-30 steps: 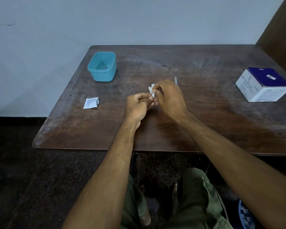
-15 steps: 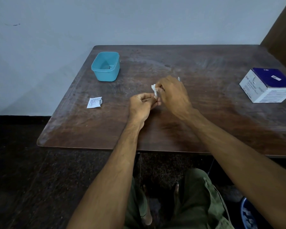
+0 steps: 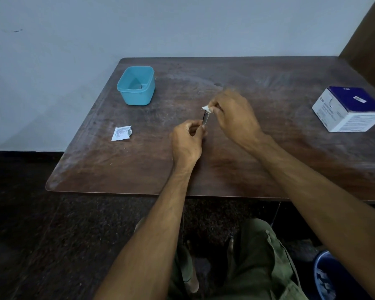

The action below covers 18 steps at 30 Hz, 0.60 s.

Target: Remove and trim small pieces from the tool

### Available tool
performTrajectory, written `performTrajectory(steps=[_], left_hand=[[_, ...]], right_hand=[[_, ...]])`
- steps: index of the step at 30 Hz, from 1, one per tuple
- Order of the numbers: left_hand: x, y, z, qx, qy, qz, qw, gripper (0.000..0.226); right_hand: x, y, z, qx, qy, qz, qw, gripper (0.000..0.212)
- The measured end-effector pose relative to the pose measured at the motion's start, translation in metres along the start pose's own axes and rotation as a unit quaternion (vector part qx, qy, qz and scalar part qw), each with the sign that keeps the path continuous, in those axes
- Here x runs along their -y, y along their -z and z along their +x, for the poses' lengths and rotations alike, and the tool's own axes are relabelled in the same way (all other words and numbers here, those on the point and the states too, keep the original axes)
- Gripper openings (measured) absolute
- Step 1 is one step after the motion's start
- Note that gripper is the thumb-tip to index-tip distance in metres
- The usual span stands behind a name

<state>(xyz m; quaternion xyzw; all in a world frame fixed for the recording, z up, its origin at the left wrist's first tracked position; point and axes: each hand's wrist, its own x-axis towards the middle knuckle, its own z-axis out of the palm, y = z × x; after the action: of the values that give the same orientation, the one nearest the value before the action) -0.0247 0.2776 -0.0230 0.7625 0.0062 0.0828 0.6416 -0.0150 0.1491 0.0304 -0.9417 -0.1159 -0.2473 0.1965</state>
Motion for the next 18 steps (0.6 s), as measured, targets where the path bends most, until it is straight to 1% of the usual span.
performTrajectory(steps=[4, 9, 11, 14, 16, 18], left_hand=[[0.0000, 0.0009, -0.0017, -0.011, -0.021, 0.023, 0.999, 0.009], [-0.0034, 0.0008, -0.0032, -0.017, -0.036, 0.030, 0.999, 0.009], [-0.0043, 0.0017, -0.0040, -0.018, -0.036, 0.026, 0.999, 0.008], [-0.0037, 0.0017, -0.0045, -0.014, -0.036, 0.012, 0.999, 0.009], [-0.0035, 0.0017, -0.0042, -0.012, -0.034, 0.021, 0.999, 0.007], [-0.0029, 0.0018, -0.0027, -0.002, -0.028, 0.015, 1.000, 0.008]], right_hand=[[0.0020, -0.0088, -0.0032, -0.009, 0.035, -0.049, 0.998, 0.009], [-0.0024, -0.0035, 0.0004, -0.012, 0.017, -0.028, 0.999, 0.008], [0.0009, -0.0045, -0.0006, -0.007, 0.035, -0.026, 0.999, 0.007], [0.0040, -0.0056, -0.0011, -0.007, 0.061, -0.052, 0.997, 0.008], [0.0012, -0.0052, -0.0002, -0.005, 0.040, -0.029, 0.999, 0.006], [-0.0013, -0.0041, 0.0003, 0.008, -0.050, 0.067, 0.996, 0.008]])
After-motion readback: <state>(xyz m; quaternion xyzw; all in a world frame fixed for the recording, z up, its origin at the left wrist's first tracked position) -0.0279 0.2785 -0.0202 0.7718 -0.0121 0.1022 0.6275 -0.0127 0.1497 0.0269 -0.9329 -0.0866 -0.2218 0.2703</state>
